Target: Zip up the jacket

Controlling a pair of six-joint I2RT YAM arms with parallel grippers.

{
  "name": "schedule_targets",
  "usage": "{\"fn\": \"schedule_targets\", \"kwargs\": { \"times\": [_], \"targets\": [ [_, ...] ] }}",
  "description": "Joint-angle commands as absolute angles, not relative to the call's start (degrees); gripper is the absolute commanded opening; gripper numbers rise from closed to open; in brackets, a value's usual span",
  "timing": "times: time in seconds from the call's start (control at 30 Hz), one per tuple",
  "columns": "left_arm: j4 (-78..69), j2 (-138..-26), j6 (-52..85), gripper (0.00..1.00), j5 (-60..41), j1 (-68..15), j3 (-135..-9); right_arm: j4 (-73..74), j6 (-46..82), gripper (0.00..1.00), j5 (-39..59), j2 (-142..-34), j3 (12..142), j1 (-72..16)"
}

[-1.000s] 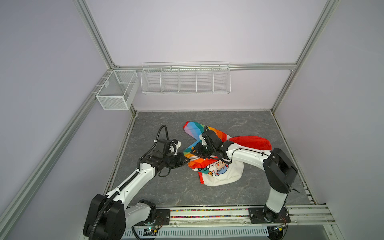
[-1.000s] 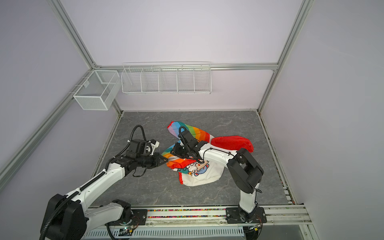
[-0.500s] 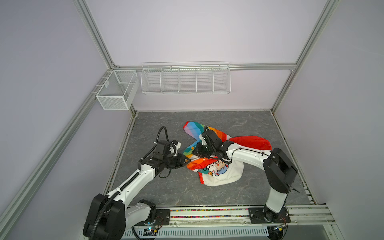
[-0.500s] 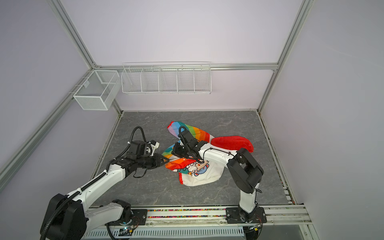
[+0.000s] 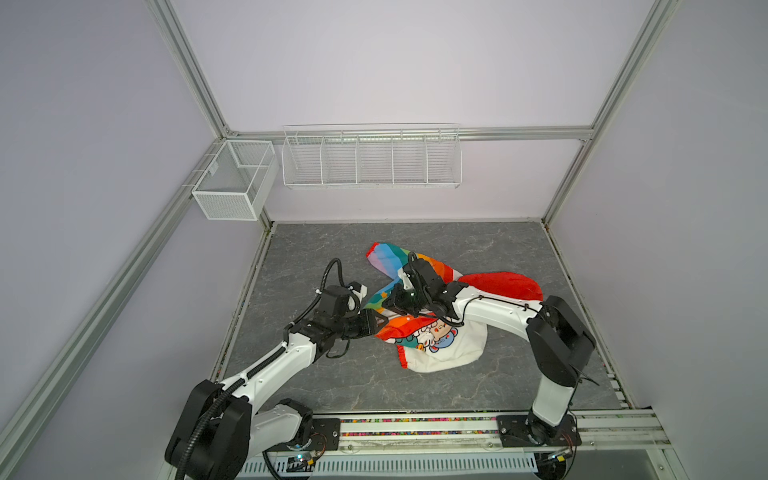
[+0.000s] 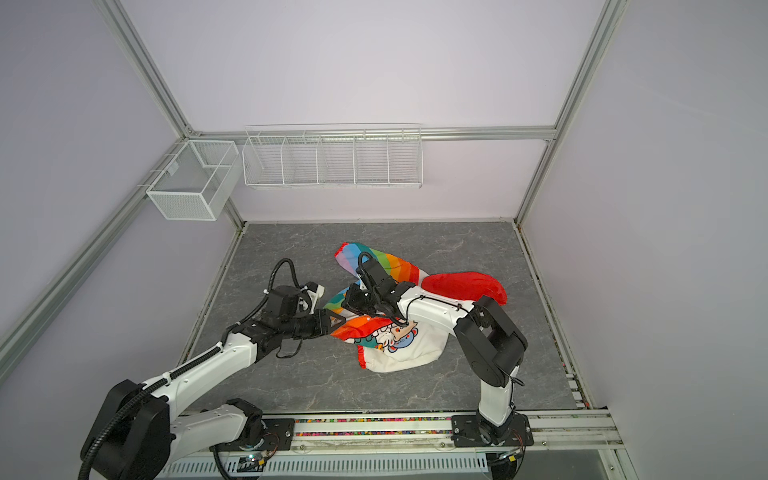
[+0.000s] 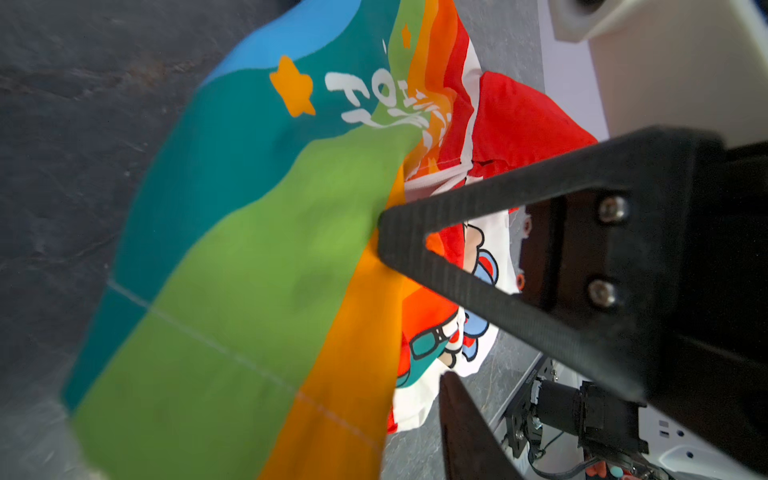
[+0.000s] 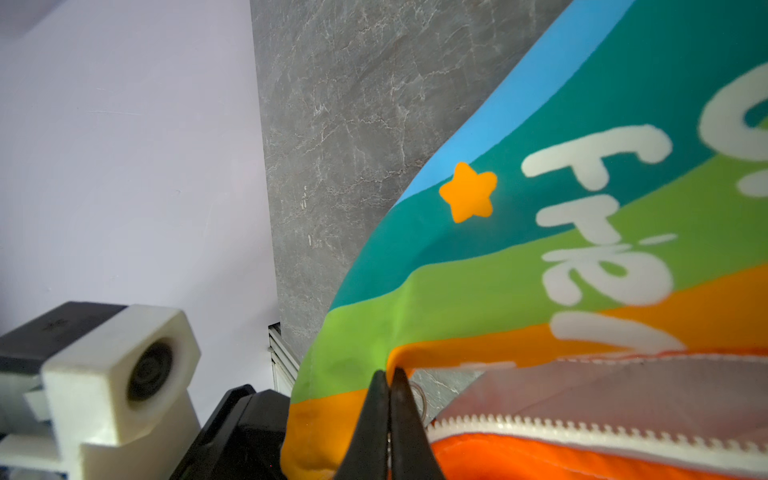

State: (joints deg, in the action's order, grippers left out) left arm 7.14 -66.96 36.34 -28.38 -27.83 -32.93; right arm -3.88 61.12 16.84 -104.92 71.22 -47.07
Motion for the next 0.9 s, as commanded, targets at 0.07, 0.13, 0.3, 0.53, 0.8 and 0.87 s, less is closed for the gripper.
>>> {"fn": "schedule_targets", "kwargs": {
  "times": [0.07,0.13,0.3,0.53,0.8,0.87],
  "targets": [
    [3.3,-66.0,37.0,0.28,-27.4,-28.1,-32.2,-2.2,62.8,0.07,18.2,-103.4,71.5,-47.0],
    [3.0,-67.1,37.0,0.23,-28.3,-28.1,-32.2,-2.2,62.8,0.07,18.2,-103.3,71.5,-46.9],
    [1.2,-67.0,37.7,0.17,-29.2,-28.1,-31.1,-2.1,62.8,0.07,18.1,-102.8,70.9,-46.7],
    [-0.5,-66.9,38.1,0.00,-30.2,-28.1,-30.6,-1.8,62.3,0.07,18.2,-101.7,69.5,-46.0],
    [-3.9,-67.8,37.5,0.00,-35.9,-28.0,-30.7,-0.2,59.3,0.52,18.0,-94.8,63.3,-44.4],
    [-5.1,-68.1,37.6,0.00,-37.7,-27.9,-31.1,0.1,57.9,0.56,18.0,-92.3,61.1,-44.0]
  ]
}}
